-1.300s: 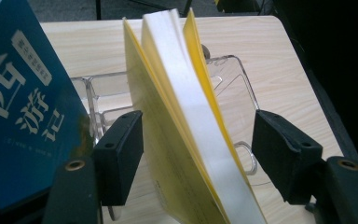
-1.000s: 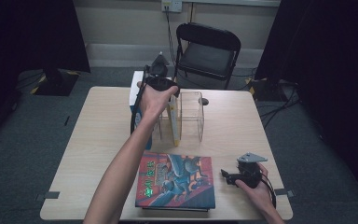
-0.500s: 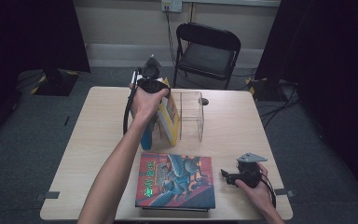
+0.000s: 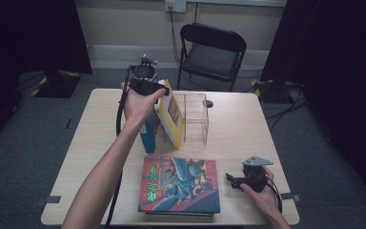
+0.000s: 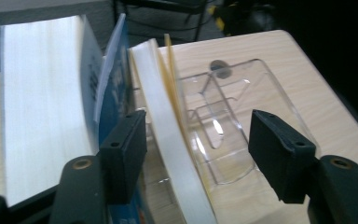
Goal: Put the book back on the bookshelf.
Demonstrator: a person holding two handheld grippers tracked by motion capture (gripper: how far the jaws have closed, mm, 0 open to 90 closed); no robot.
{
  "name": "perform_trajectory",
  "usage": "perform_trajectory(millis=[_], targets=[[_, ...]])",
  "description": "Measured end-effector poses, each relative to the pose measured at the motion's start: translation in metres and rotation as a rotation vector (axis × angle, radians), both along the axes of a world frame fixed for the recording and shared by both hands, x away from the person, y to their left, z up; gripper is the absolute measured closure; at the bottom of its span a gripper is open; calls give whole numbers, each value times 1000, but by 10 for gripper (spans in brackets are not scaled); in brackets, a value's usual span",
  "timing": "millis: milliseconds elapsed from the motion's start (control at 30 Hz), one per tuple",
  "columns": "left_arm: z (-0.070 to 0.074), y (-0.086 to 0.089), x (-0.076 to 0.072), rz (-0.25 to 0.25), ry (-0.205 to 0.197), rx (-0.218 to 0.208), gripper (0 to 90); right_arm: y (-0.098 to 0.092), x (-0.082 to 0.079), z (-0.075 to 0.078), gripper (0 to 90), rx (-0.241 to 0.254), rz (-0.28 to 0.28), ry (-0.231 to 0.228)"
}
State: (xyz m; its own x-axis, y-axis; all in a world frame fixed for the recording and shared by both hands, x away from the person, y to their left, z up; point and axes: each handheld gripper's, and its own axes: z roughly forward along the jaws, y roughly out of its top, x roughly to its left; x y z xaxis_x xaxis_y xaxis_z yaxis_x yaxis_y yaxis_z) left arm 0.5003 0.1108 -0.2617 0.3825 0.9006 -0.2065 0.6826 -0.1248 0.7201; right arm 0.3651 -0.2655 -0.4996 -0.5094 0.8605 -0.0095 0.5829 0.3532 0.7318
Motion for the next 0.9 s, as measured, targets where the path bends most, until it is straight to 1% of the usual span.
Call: perform_trajectory(millis=[67, 100, 167, 267, 333, 400, 433, 467, 500, 533, 567, 600, 633, 667, 700, 733, 767, 800, 833, 867, 900], targets=[[-2, 2, -8, -13, -40, -17, 366, 0, 0, 0, 130, 0, 0, 0], [-3, 3, -13, -36, -67, -31, 353, 0, 0, 0, 130, 0, 0, 0], [-5, 2, -22, -57, -112, -33, 350, 0, 0, 0, 129, 1, 0, 0], [-5, 2, -39, -100, -198, -35, 340, 0, 0, 0, 130, 0, 0, 0], [-6, 3, -49, -126, -217, -35, 330, 0, 0, 0, 130, 0, 0, 0], [-8, 4, -58, -164, -240, -11, 336, 0, 0, 0, 130, 0, 0, 0], [-9, 6, -63, -180, -264, -11, 354, 0, 0, 0, 130, 0, -1, 1], [-11, 8, -68, -186, -291, -5, 374, 0, 0, 0, 130, 0, -1, 1], [-14, 9, -74, -187, -305, -11, 376, 0, 0, 0, 130, 0, -1, 0], [-18, 12, -78, -202, -299, -46, 382, 0, 0, 0, 131, 0, -2, 0], [-23, 15, -81, -216, -278, -71, 386, 0, 0, 0, 132, -1, -3, 1], [-28, 16, -87, -215, -276, -65, 388, 1, 0, 0, 134, -2, -4, 3], [-33, 18, -92, -215, -293, -32, 395, 1, 0, 1, 139, -4, -6, 8], [-40, 20, -98, -220, -291, -33, 398, 1, 0, 2, 147, -3, -5, 19], [-48, 23, -102, -227, -275, -38, 414, 1, 0, 3, 161, -3, 0, 28], [-56, 26, -107, -219, -260, -43, 439, 2, 0, 5, 182, 7, 1, 38], [-63, 29, -113, -209, -268, -36, 440, 1, 0, 6, 192, 19, 10, 48], [-70, 32, -117, -220, -271, -37, 440, 1, 0, 9, 188, 32, 13, 50], [-76, 36, -121, -221, -260, -51, 438, 1, 0, 12, 189, 43, 10, 37], [-83, 40, -125, -218, -245, -54, 428, 1, -1, 16, 192, 56, 4, 22], [-90, 44, -130, -209, -242, -60, 422, 1, -1, 20, 200, 75, 2, 11]])
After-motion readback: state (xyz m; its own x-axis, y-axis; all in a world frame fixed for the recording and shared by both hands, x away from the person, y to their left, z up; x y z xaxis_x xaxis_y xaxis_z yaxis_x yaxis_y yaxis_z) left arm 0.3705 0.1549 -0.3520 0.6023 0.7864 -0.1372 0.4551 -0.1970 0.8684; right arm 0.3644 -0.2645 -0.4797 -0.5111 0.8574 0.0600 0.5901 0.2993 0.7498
